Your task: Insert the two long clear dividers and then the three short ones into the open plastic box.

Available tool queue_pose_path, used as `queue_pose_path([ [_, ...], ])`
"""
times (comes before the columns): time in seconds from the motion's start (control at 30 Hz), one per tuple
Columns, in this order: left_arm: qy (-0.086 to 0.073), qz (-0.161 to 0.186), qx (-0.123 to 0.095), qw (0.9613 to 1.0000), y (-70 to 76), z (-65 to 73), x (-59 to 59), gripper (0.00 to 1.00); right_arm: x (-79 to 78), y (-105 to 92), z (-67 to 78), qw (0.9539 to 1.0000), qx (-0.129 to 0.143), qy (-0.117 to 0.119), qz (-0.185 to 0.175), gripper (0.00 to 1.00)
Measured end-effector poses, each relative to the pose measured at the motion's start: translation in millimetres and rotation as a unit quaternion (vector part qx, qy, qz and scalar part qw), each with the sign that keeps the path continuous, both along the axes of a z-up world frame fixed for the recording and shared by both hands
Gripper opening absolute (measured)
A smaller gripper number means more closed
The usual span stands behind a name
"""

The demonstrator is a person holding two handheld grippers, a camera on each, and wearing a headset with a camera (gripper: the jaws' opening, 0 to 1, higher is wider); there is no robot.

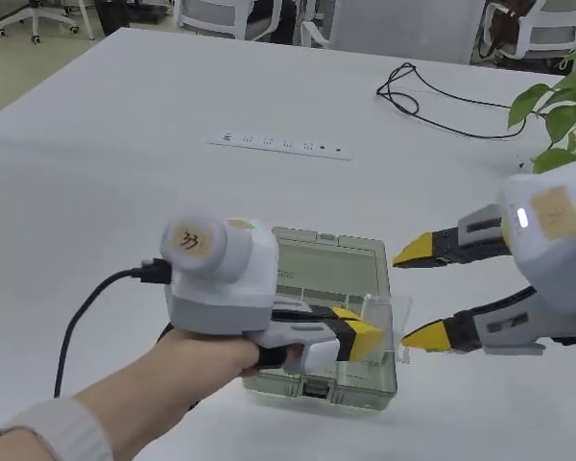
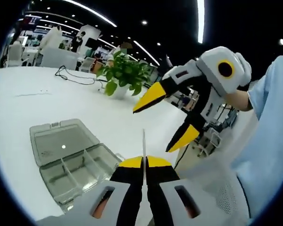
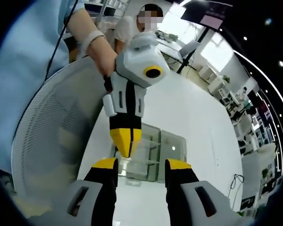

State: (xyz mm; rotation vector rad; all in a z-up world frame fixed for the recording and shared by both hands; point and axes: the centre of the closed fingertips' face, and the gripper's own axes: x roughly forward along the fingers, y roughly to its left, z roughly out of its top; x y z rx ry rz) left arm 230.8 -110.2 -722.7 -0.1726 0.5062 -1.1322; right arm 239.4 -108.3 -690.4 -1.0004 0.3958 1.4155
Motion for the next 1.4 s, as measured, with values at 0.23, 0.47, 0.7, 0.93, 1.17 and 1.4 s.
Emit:
queue_pose_path([
  [0.23,-0.070,-0.043,0.044,0.9956,-0.8,-1.8,-5.8,0.00,-13.3,-3.7,-7.3,0.9974,-0.023,0.064,0.023,0.33],
  [0.47,-0.125,-0.085,0.081,0.9852,-2.3,-6.0,-15.7,0.00,-20.2,0.4,-13.4,0.9949,-0.038,0.088,0.030,0.21],
  [0.7,-0.144,-0.097,0.090,0.9807,-0.8,-6.2,-18.2,0.00,-27.3,0.7,-19.9,0.9913,-0.054,0.113,0.041,0.14],
  [0.93,-0.156,-0.109,0.098,0.9768,-0.3,-5.2,-21.1,0.00,-28.7,-0.2,-23.7,0.9894,-0.064,0.122,0.048,0.04],
  [1.17,-0.158,-0.110,0.098,0.9764,-0.3,-5.8,-23.0,0.00,-31.9,0.4,-24.7,0.9880,-0.070,0.129,0.047,0.03],
  [1.4,-0.147,-0.102,0.095,0.9793,0.6,-5.8,-21.7,0.00,-33.9,0.9,-23.8,0.9872,-0.076,0.133,0.043,0.02],
])
